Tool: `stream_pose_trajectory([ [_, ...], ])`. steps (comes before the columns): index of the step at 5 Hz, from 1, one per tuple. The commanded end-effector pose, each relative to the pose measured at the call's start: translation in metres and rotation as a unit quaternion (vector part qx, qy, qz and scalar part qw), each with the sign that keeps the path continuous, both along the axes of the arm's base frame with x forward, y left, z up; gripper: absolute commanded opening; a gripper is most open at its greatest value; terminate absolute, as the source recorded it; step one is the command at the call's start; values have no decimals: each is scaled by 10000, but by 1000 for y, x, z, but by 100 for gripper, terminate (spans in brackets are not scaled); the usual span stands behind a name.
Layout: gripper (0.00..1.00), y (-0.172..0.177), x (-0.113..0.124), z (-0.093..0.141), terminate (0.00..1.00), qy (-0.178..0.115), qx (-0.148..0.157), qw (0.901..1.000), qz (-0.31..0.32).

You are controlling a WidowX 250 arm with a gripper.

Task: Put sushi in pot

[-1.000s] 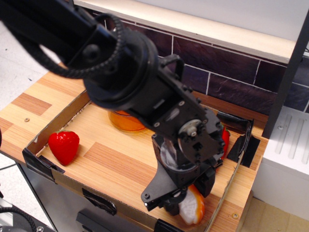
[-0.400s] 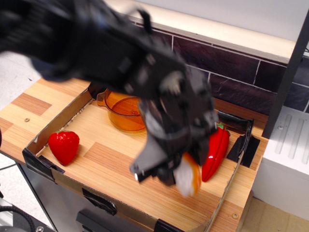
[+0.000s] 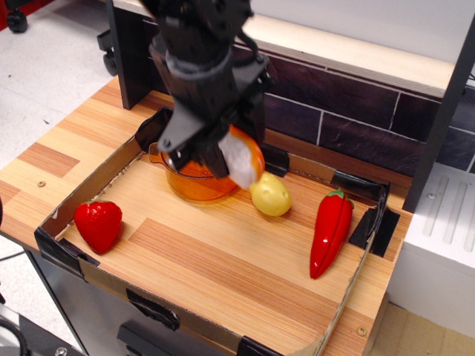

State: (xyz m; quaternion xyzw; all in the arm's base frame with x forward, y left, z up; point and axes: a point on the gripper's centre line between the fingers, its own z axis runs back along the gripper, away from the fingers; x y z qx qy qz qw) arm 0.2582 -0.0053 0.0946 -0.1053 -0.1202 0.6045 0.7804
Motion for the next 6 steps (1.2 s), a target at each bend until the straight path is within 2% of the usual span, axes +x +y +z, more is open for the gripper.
stream_pose_trajectory([
  [1, 0, 68, 47, 14, 0, -234, 162, 9978, 594],
  [2, 0, 74, 53, -3, 0, -100, 221, 9985, 493],
  [3, 0, 69, 49, -14, 0, -74, 271, 9990, 349],
  [5, 0, 66, 47, -25, 0, -110, 449, 9983, 359],
  [6, 0, 69, 48, -33, 0, -28, 502, 9979, 399],
])
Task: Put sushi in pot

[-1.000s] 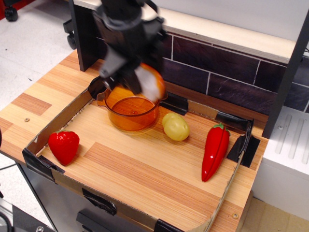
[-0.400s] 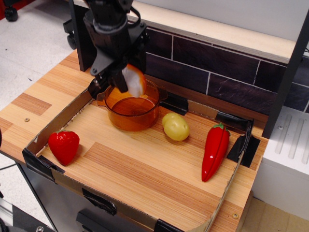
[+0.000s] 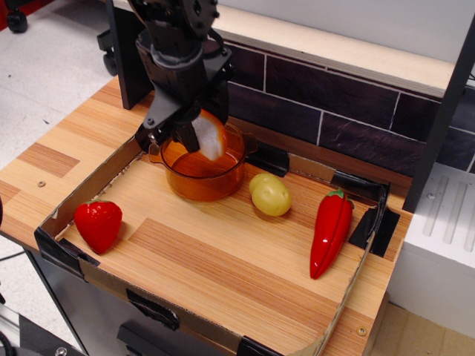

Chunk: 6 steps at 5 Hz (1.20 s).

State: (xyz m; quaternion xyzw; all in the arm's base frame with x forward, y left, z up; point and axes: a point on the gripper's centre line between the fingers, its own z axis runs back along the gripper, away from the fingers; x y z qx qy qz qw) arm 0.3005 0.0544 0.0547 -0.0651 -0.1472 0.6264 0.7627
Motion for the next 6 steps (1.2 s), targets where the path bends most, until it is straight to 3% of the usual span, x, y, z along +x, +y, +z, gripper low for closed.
stream_pose_trajectory([
  [1, 100, 8, 4, 2, 0, 79, 65, 9999, 44],
  [3, 100, 6, 2, -1, 0, 140, 145, 9998, -50],
  [4, 100, 5, 2, 12, 0, -49, 108, 9999, -94],
  [6, 100, -10, -14, 64, 0, -504, -228, 9978, -374],
])
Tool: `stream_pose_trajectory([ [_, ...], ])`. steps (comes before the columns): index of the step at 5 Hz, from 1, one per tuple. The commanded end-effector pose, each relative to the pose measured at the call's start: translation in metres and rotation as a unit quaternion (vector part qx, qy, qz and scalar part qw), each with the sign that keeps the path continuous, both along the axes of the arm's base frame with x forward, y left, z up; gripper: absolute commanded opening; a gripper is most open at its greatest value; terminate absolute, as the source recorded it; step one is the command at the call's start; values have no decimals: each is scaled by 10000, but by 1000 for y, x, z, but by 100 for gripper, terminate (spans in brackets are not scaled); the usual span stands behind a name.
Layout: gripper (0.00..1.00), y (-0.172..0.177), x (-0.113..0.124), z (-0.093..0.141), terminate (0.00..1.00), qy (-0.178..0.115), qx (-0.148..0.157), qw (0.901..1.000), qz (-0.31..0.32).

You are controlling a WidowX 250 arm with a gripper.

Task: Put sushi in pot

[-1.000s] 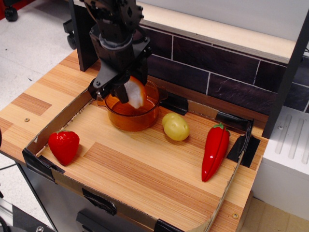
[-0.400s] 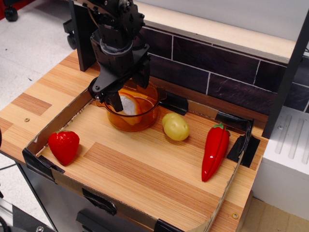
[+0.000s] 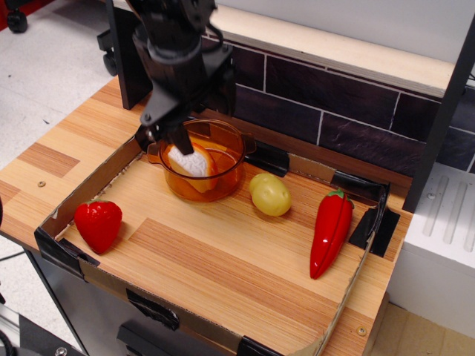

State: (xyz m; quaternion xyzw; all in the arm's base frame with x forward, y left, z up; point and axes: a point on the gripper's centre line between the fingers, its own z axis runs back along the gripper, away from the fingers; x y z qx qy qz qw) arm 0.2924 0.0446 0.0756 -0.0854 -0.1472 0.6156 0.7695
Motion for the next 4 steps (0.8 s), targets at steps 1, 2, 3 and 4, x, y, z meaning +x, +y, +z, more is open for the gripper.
stream_pose_trajectory([
  [1, 100, -11, -23, 69, 0, -599, 20, 9959, -684],
  [2, 100, -12, -44, 93, 0, -783, -347, 9862, -1417],
  [3, 100, -12, -44, 93, 0, -783, -347, 9862, -1417],
  [4, 100, -12, -44, 93, 100, -783, -347, 9862, -1417],
])
